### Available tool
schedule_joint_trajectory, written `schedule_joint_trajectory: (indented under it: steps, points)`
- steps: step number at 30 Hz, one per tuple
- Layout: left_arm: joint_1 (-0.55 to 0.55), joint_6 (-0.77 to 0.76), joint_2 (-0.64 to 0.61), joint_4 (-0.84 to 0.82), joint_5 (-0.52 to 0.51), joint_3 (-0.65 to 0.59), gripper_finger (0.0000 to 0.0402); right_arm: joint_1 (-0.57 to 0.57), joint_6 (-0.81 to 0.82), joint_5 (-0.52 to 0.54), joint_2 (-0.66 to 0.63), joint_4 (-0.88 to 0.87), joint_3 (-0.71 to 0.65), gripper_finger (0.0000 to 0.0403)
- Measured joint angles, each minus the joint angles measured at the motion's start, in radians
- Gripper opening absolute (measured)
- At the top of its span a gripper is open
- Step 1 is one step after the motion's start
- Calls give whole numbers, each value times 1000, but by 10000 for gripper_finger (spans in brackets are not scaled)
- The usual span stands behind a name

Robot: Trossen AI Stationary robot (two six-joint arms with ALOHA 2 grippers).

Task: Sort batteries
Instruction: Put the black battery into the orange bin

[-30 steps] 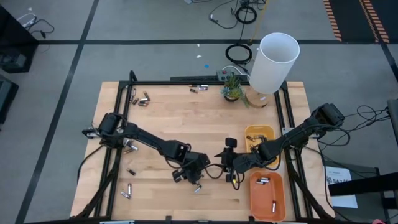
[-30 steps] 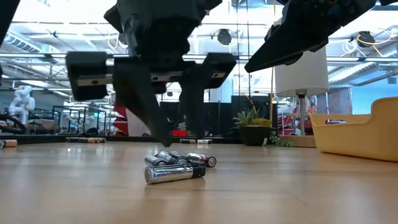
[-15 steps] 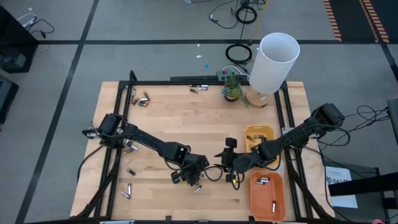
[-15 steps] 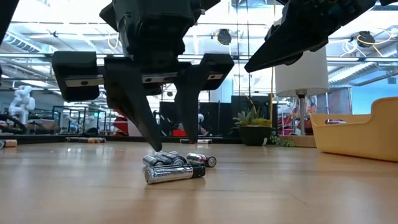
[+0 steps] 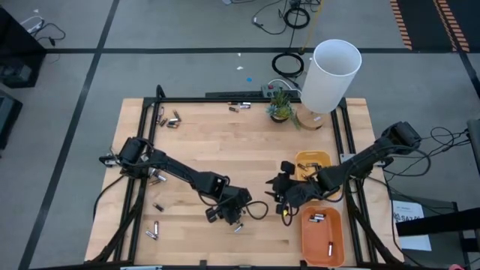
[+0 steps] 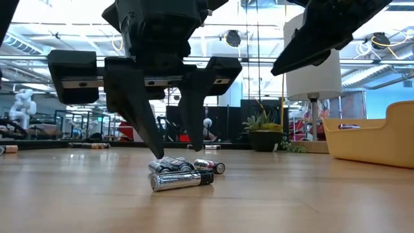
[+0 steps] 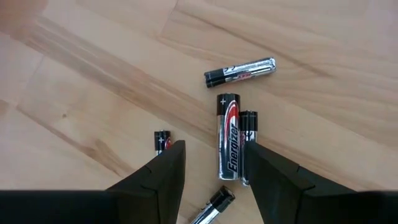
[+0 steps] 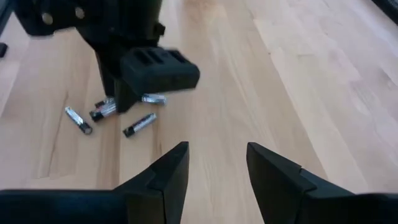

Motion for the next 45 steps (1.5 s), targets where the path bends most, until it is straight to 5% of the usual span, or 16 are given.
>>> schedule_joint_trajectory:
  steps: [45]
  points:
    - [42,-19,46,26,74,-1,165,19,34,42,-1,-29,0,153]
